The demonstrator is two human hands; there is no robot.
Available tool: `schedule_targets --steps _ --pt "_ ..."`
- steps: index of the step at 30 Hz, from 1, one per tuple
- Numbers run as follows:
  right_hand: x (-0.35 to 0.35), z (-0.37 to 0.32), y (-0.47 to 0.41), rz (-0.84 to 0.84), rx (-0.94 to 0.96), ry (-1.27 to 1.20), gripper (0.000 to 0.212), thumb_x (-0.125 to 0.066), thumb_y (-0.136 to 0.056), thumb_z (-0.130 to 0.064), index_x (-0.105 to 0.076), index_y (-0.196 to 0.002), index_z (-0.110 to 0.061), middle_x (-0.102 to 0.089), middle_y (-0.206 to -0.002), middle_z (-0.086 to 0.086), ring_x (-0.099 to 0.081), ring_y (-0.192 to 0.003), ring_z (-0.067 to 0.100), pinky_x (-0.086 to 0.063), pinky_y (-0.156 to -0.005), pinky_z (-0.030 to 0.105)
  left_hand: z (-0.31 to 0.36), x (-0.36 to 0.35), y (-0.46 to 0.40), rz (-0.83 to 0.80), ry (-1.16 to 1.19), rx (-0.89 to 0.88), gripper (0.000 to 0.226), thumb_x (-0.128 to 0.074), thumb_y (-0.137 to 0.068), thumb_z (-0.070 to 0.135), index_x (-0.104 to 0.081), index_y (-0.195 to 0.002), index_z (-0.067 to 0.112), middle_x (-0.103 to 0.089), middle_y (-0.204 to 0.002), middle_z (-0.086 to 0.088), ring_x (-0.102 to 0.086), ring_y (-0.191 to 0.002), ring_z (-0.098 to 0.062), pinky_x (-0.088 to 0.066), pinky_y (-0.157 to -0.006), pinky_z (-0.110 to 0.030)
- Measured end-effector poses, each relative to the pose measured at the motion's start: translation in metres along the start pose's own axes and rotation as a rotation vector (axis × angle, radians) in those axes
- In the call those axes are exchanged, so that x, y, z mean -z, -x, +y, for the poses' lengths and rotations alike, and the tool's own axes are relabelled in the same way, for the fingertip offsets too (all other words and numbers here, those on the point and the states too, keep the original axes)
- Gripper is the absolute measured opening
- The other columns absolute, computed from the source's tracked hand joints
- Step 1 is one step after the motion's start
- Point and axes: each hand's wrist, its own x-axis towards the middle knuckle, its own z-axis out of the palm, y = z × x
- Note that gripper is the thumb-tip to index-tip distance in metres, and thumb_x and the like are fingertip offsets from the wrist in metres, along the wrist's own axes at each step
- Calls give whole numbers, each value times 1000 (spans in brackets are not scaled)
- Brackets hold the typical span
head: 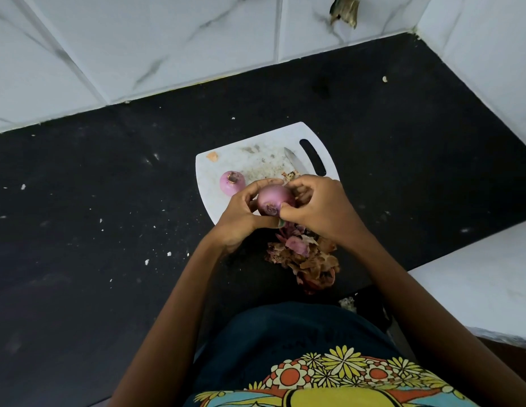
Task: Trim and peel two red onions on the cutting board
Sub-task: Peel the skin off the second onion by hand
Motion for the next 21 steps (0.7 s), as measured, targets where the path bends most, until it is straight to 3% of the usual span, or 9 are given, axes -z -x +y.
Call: schedule_targets --steps 5,9,14,17,21 --pt "7 7 -5 85 13 -14 18 -66 -75 -4 -77 -88 -10 -71 -74 -5 -64 -64 5 -50 -61 9 -2 4 -1 0 3 12 71 -75 -60 -21 -63 -112 25 -62 -118 1 -63 -108 -16 -54 -80 -25" --pt "3 8 -2 89 -5 -101 13 -72 -80 -13 -74 -93 -12 -72 -84 -4 -65 -73 -2 -52 -67 10 -1 5 -2 25 17 18 68 -75 -63 -20 -61 -113 25 -62 -116 2 -63 -107 -15 -54 -80 -24" --pt "-10 7 5 72 58 -110 36 -81 -73 -28 -65 -100 -9 -68 -100 0 -68 -86 10 -58 -75 28 -1 1 -1 68 13 15 66 -76 -64 -17 -60 -114 24 -63 -117 -4 -65 -101 -18 -55 -78 -25" --pt "-17 9 6 142 101 -121 27 -77 -79 -20 -67 -99 -4 -68 -99 6 -67 -90 16 -58 -78 38 -3 -1 -2 102 40 13 65 -78 -64 -13 -59 -116 21 -62 -121 -7 -65 -102 -20 -55 -81 -27" --pt "-24 10 8 278 237 -43 18 -70 -84 -16 -69 -93 -1 -69 -94 10 -68 -86 22 -58 -73 42 -2 -3 -4 146 44 7 66 -79 -64 -12 -57 -121 15 -61 -121 -6 -65 -101 -18 -56 -83 -28"
